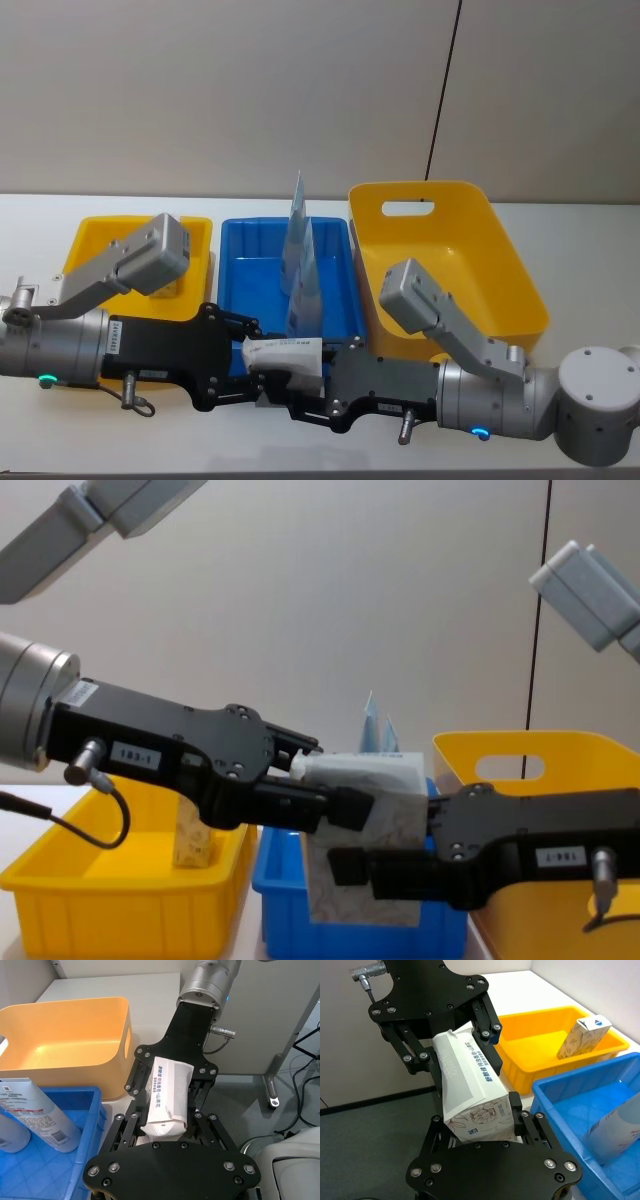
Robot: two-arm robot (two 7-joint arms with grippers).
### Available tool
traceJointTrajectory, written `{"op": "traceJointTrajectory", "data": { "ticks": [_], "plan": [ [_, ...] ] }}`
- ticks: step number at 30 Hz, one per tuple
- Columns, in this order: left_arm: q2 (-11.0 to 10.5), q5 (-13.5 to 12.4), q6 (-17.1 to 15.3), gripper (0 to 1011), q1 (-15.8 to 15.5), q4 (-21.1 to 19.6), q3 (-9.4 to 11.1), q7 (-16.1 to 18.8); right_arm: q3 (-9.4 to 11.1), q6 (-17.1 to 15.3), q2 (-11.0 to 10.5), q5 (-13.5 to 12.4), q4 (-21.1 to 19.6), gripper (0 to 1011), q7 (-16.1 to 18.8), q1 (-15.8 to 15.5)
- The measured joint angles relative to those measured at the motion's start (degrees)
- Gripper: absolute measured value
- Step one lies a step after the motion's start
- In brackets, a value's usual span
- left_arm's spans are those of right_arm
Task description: Bimanual collaborative sorting of washing and personal care products
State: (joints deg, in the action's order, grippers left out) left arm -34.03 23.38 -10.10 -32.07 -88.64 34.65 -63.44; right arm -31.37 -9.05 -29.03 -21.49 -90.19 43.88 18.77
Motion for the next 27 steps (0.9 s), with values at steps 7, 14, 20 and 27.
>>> {"op": "traceJointTrajectory", "data": {
  "ticks": [7,14,20,27],
  "plan": [
    [0.0,0.0,0.0,377,0.0,0.0,0.1,0.0,0.0,-0.2,0.1,-0.1,0.0,472,-0.2,0.0],
    [0.0,0.0,0.0,377,0.0,0.0,0.1,0.0,0.0,-0.2,0.0,-0.3,0.0,472,-0.3,0.0],
    [0.0,0.0,0.0,393,0.1,0.0,0.1,-0.1,0.1,0.0,-0.1,-1.1,-0.2,472,-0.3,-0.2],
    [0.0,0.1,0.0,579,0.1,-0.1,0.2,-0.3,0.3,1.1,-0.4,-2.0,-0.3,433,0.0,-0.6]
  ]
}}
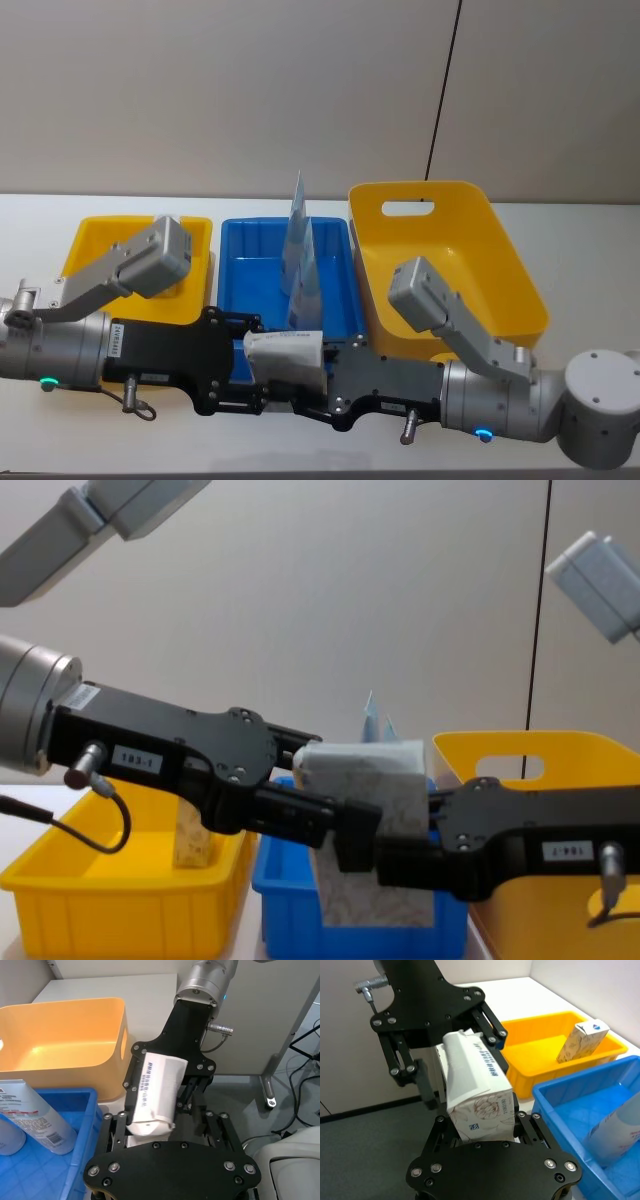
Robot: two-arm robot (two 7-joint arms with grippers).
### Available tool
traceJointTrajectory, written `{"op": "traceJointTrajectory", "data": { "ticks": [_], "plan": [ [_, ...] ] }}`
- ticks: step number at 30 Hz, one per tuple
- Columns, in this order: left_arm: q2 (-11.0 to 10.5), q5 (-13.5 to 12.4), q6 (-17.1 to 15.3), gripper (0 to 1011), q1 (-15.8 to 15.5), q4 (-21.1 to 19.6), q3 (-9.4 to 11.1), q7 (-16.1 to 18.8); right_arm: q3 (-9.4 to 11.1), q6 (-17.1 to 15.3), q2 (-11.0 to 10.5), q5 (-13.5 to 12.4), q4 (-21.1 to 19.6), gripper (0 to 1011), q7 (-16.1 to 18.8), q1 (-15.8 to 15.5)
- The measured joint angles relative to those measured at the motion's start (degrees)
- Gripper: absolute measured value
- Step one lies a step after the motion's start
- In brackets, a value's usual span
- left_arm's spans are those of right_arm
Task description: Bimanual collaborative sorting of washing and personal care products
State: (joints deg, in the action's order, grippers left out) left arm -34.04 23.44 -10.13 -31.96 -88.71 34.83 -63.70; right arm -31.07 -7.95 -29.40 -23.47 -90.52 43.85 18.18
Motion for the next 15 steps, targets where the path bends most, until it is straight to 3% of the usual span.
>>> {"op": "traceJointTrajectory", "data": {
  "ticks": [4,7,9,15],
  "plan": [
    [0.0,0.0,0.0,732,0.0,0.0,0.1,-0.1,0.1,0.9,-0.1,-0.3,0.0,378,0.2,-0.1],
    [0.0,-0.1,-0.1,788,0.1,0.0,0.1,-0.1,0.1,1.6,-0.2,-0.5,0.1,370,0.2,-0.1],
    [0.0,-0.1,-0.1,887,0.1,0.0,0.2,-0.2,0.2,2.0,-0.3,-0.7,0.2,364,0.3,-0.2],
    [0.0,-0.2,-0.1,1001,0.1,0.1,0.3,-0.2,0.4,3.2,-0.9,-1.2,0.6,362,0.6,-0.3]
  ]
}}
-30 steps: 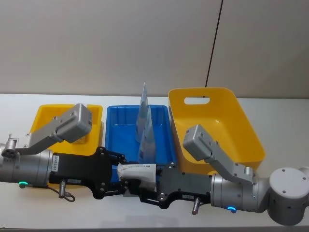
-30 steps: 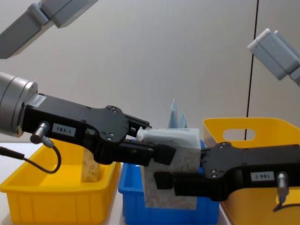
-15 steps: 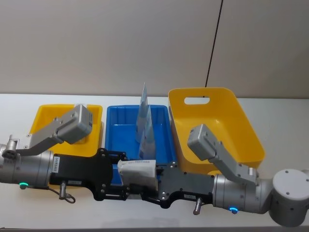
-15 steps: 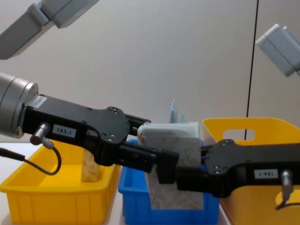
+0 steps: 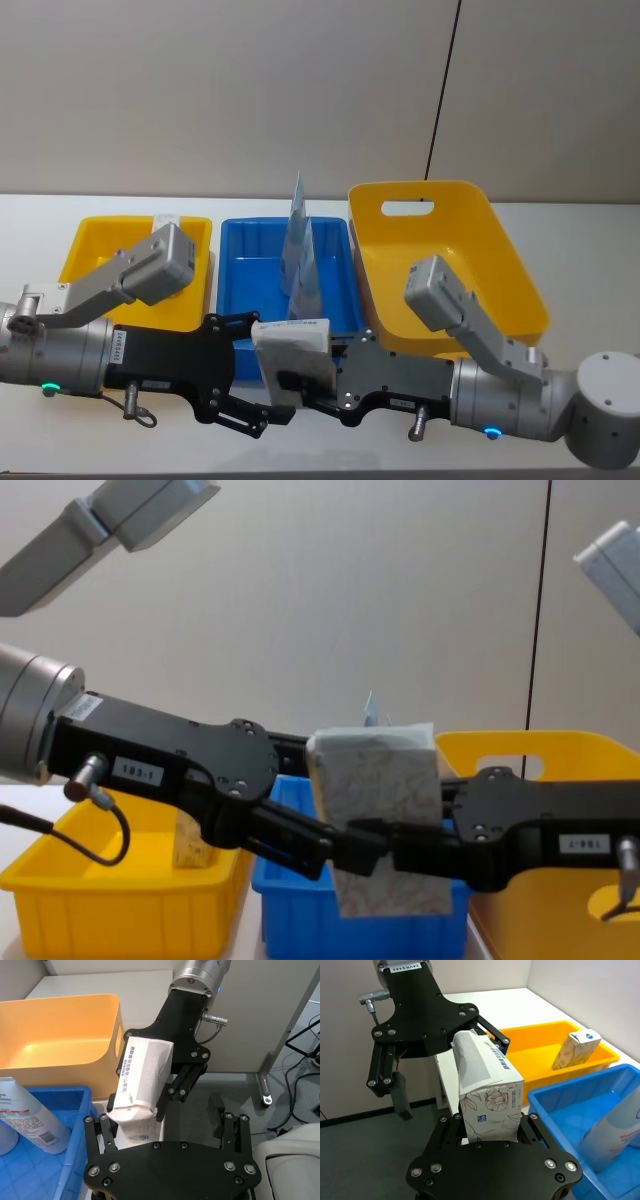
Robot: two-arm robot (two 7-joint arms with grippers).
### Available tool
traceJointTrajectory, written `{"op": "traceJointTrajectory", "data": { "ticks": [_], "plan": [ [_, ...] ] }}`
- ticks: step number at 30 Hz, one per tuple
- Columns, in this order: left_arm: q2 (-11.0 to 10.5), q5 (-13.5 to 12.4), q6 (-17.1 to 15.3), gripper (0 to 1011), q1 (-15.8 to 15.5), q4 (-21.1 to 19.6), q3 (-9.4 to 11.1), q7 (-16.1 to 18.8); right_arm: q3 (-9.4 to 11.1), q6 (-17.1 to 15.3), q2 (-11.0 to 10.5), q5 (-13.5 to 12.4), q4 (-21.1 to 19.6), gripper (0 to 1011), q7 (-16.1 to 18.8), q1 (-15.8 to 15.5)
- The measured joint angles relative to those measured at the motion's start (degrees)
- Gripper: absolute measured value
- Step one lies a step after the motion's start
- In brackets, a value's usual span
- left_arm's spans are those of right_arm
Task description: Bimanual collaborative sorting of washing and personal care products
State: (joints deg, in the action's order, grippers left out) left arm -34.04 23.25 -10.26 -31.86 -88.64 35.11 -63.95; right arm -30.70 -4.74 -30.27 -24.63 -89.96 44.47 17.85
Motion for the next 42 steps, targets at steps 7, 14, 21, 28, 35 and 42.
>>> {"op": "traceJointTrajectory", "data": {
  "ticks": [7,14,21,28,35,42],
  "plan": [
    [0.0,0.0,0.0,1000,0.0,0.0,-0.1,0.0,0.4,0.7,-1.1,-0.7,0.1,362,0.5,-0.3],
    [-0.2,0.2,-0.2,1000,0.0,0.1,-0.3,0.3,1.0,0.9,-2.7,-1.5,-0.2,357,0.9,-0.8],
    [-0.4,1.0,-1.2,1000,0.4,0.3,-1.5,2.7,1.8,0.8,-4.0,-2.9,-1.0,351,1.1,-1.6],
    [-0.3,1.7,-2.0,1000,0.7,0.6,-2.5,5.2,3.5,0.1,-4.4,-5.4,-2.2,351,-0.7,-2.9],
    [-0.2,2.3,-2.5,1000,1.1,0.4,-3.8,8.2,5.8,-0.4,-3.9,-7.9,-3.5,351,-4.0,-4.5],
    [-0.1,2.8,-3.1,1000,1.7,-0.3,-4.6,10.9,8.1,-0.6,-2.6,-9.9,-4.8,351,-9.0,-6.1]
  ]
}}
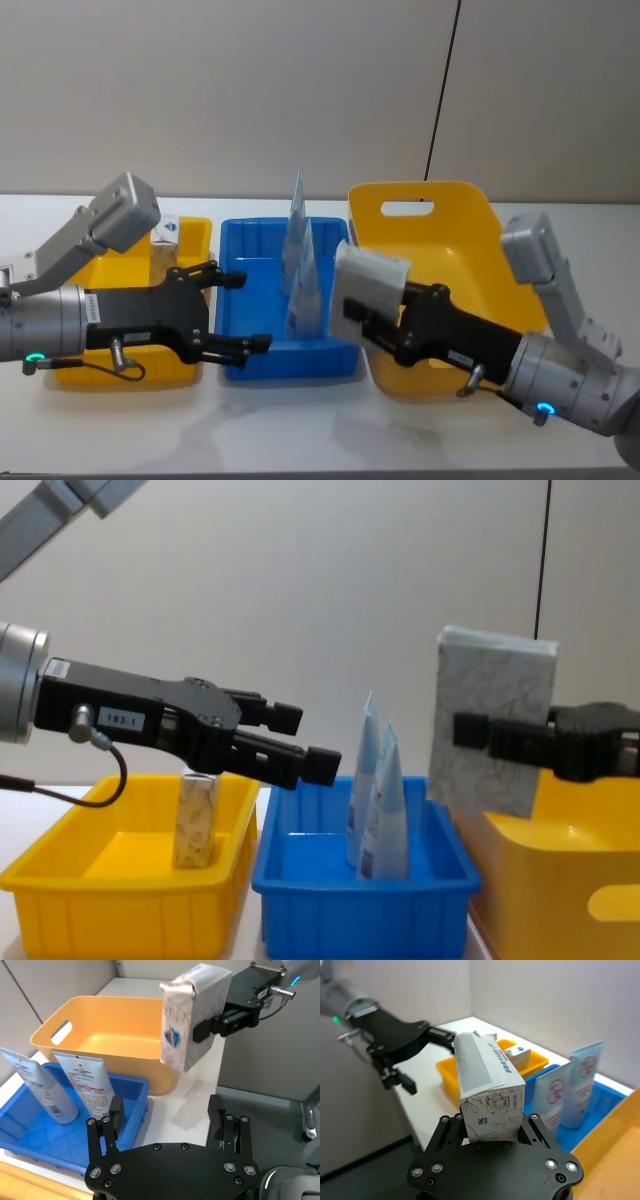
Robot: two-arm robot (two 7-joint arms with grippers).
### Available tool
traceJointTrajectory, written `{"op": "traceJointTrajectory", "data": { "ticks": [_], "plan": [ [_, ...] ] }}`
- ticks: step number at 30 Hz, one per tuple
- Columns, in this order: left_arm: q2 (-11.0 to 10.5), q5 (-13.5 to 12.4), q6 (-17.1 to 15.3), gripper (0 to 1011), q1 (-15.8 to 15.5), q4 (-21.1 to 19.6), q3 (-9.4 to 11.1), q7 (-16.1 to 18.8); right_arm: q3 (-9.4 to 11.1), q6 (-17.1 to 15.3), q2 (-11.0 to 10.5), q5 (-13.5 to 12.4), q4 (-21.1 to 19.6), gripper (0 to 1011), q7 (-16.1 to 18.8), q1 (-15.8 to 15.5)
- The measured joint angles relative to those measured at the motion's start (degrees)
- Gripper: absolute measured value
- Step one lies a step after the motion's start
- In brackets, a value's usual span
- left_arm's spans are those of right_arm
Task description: Bimanual collaborative sorting of washing and personal care products
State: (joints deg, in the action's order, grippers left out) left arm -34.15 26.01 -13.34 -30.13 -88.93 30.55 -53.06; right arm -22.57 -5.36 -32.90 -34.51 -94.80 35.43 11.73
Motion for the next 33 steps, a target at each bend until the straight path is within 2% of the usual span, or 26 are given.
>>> {"op": "traceJointTrajectory", "data": {
  "ticks": [12,13,16,23,29,31,33],
  "plan": [
    [0.0,0.6,-0.7,1000,1.1,-1.1,-0.8,3.1,2.5,0.0,2.6,-0.1,-1.7,351,-9.6,-1.9],
    [0.0,0.7,-0.7,1000,1.2,-1.2,-0.9,3.3,2.5,0.0,2.6,-0.1,-1.7,351,-9.6,-1.9],
    [0.0,0.8,-0.8,1000,1.3,-1.3,-1.0,3.6,3.1,0.0,3.6,0.8,-2.2,351,-13.2,-2.3],
    [0.0,0.9,-0.9,1000,1.5,-1.5,-1.1,4.1,3.8,-0.6,5.2,2.8,-2.7,351,-18.5,-2.8],
    [-0.1,0.9,-0.9,1000,1.6,-1.6,-1.1,4.4,4.3,-1.3,7.1,5.6,-3.0,351,-24.6,-3.2],
    [-0.1,0.9,-1.0,1000,1.7,-1.6,-1.2,4.5,4.3,-1.4,7.3,6.0,-3.0,351,-25.3,-3.2],
    [-0.1,1.0,-1.0,1000,1.7,-1.7,-1.2,4.6,4.4,-1.8,8.2,7.4,-3.0,351,-27.9,-3.3]
  ]
}}
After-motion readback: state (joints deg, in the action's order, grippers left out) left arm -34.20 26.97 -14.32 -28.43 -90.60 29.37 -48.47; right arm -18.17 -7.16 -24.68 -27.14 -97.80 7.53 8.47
